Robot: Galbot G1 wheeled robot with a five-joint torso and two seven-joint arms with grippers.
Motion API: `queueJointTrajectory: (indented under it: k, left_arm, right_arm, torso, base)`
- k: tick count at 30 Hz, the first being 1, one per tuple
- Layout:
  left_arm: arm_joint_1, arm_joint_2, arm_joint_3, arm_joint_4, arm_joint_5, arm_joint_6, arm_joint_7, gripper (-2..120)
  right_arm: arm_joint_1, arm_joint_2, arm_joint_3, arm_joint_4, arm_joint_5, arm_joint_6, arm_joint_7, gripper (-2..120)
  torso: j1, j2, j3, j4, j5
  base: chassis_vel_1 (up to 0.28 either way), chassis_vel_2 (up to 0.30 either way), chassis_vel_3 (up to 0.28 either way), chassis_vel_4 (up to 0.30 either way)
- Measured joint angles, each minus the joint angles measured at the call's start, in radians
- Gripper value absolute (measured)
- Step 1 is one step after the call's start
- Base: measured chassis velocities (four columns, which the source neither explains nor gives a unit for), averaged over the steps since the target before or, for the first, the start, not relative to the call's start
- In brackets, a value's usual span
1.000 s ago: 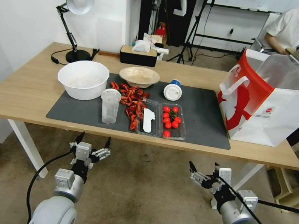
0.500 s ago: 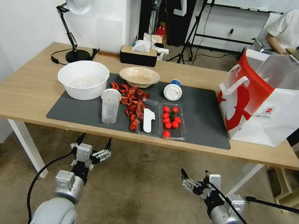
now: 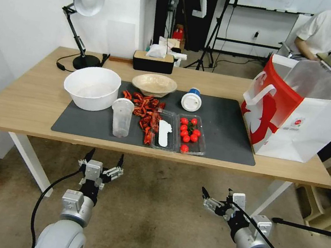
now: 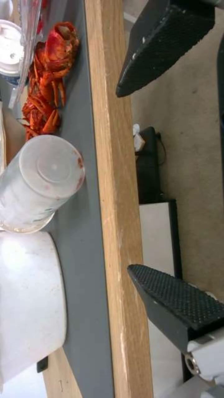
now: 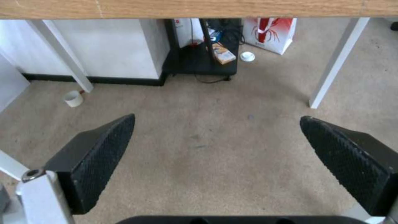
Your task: Pick up the trash from the table and place it into the takeout bag.
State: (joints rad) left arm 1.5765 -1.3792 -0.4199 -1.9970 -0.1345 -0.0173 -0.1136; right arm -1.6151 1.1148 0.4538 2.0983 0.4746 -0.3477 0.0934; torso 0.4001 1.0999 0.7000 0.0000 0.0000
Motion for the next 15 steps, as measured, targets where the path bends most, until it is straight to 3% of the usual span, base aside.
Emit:
queueJointTrajectory:
  k: [15]
  left_arm:
    - [0.000,0.004,-0.004,0.001,0.000,0.000,0.000,100]
  right_arm:
    - [-0.024,-0.001,0.012,0.004,0.004,0.000,-0.003,100]
  torso:
    - [0.000,0.000,0.000,0.0000,-0.0001]
  base:
    - [0.000,0.000,0.000,0.000]
